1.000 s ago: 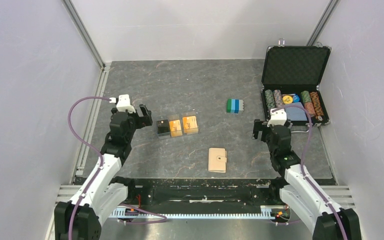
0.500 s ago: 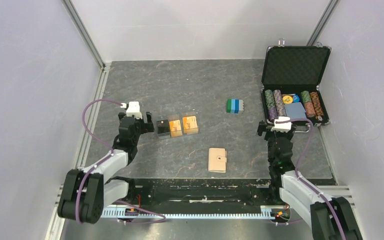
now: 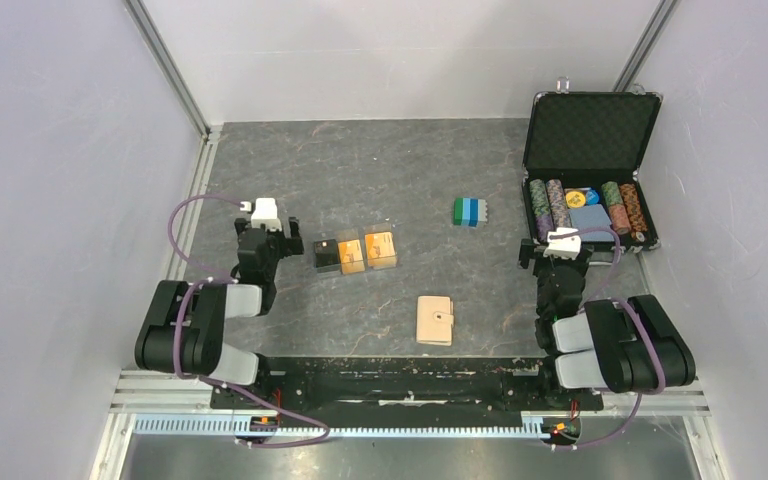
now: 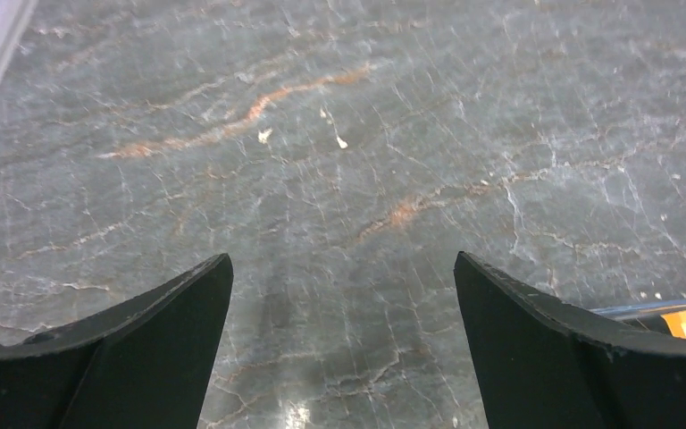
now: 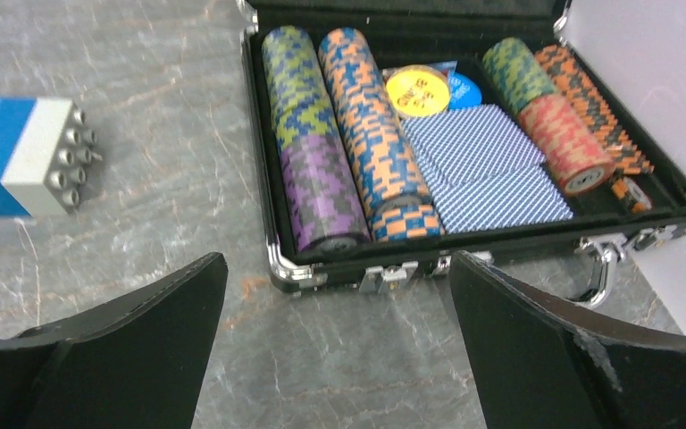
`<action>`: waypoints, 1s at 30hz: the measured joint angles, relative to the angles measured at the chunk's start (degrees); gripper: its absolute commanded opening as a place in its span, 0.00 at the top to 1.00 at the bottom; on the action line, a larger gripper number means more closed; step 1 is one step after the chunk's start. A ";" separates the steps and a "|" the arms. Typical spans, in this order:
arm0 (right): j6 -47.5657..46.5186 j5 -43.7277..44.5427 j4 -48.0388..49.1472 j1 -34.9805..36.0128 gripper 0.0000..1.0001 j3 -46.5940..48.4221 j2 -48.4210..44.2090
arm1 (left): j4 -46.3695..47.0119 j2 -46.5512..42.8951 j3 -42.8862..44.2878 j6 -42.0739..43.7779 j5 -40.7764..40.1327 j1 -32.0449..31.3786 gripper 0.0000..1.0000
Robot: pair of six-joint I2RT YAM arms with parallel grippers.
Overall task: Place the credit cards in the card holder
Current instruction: Reset both arms
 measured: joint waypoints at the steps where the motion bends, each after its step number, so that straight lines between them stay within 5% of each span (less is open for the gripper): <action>1: 0.00 -0.55 0.15 -0.26 0.02 0.00 0.15 | 3.19 0.42 -1.03 0.00 0.26 0.46 0.00; 20: -0.04 -2.71 5.29 -0.44 0.02 0.00 0.11 | 12.66 1.62 -4.35 0.02 4.22 0.87 0.00; 30: -0.04 -2.78 5.29 -0.44 0.02 0.00 0.13 | 14.82 2.03 -4.98 0.02 -7.72 -3.58 0.00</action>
